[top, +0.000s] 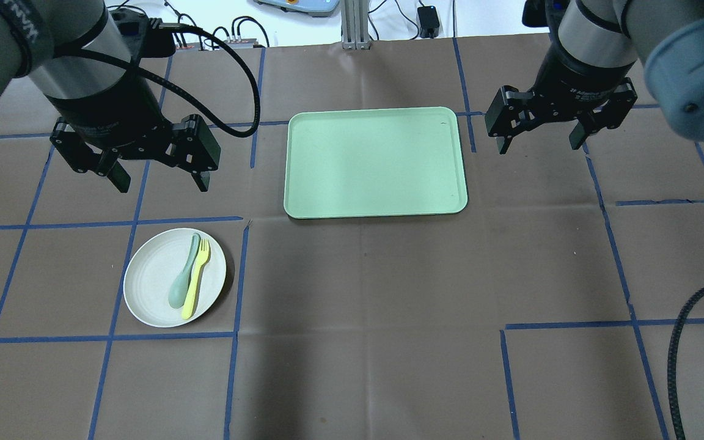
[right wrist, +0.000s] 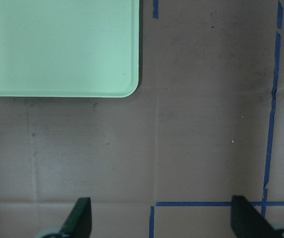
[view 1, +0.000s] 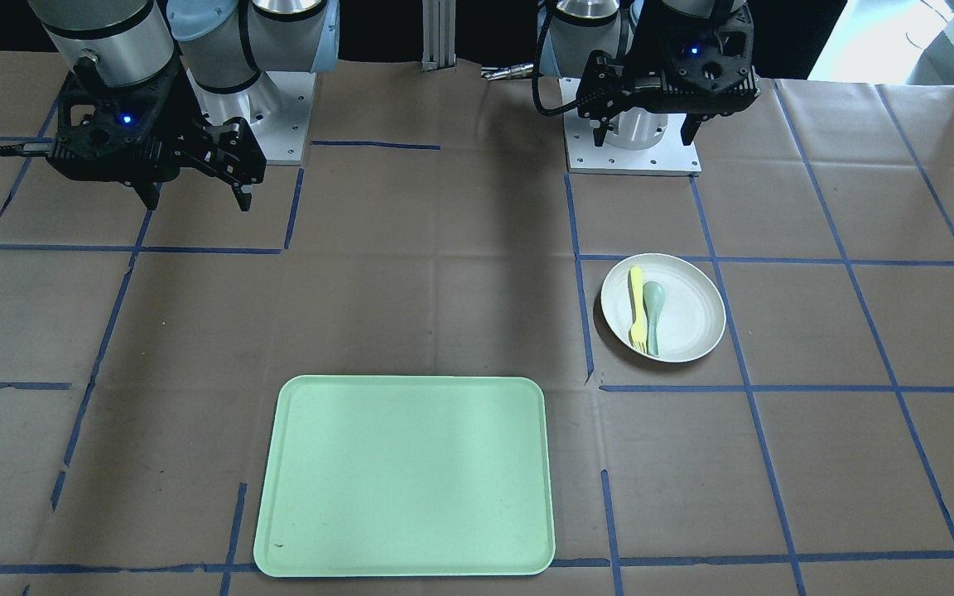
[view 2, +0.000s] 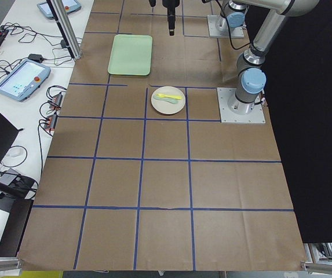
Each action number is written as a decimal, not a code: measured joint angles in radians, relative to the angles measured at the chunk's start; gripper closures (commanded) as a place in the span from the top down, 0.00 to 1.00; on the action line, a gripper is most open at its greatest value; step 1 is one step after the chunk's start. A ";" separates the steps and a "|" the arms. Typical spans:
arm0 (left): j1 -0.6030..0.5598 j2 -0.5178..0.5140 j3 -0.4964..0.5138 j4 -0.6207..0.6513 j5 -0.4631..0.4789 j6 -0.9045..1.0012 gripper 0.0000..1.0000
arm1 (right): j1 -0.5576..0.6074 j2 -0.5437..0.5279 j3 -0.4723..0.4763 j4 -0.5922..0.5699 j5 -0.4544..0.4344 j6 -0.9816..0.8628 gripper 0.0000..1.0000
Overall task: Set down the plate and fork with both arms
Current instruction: 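Move the left gripper toward the white plate with spoon and fork, then lower the left gripper and grasp the white plate's rim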
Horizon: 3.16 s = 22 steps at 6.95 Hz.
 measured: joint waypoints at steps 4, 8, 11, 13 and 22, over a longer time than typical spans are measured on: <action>-0.002 0.001 0.002 0.001 0.001 0.006 1.00 | -0.001 0.000 0.000 -0.001 0.000 0.000 1.00; -0.001 0.001 -0.008 0.002 -0.011 0.001 1.00 | -0.001 0.000 0.000 0.000 0.000 0.000 1.00; 0.000 0.002 -0.024 0.002 -0.078 0.015 1.00 | 0.000 0.000 0.000 0.000 0.000 0.000 1.00; 0.001 0.003 -0.025 0.002 -0.079 0.015 1.00 | 0.000 0.000 0.000 0.000 0.000 0.000 1.00; 0.269 0.008 -0.108 0.031 -0.087 0.262 1.00 | 0.000 0.000 0.000 0.001 -0.001 0.000 1.00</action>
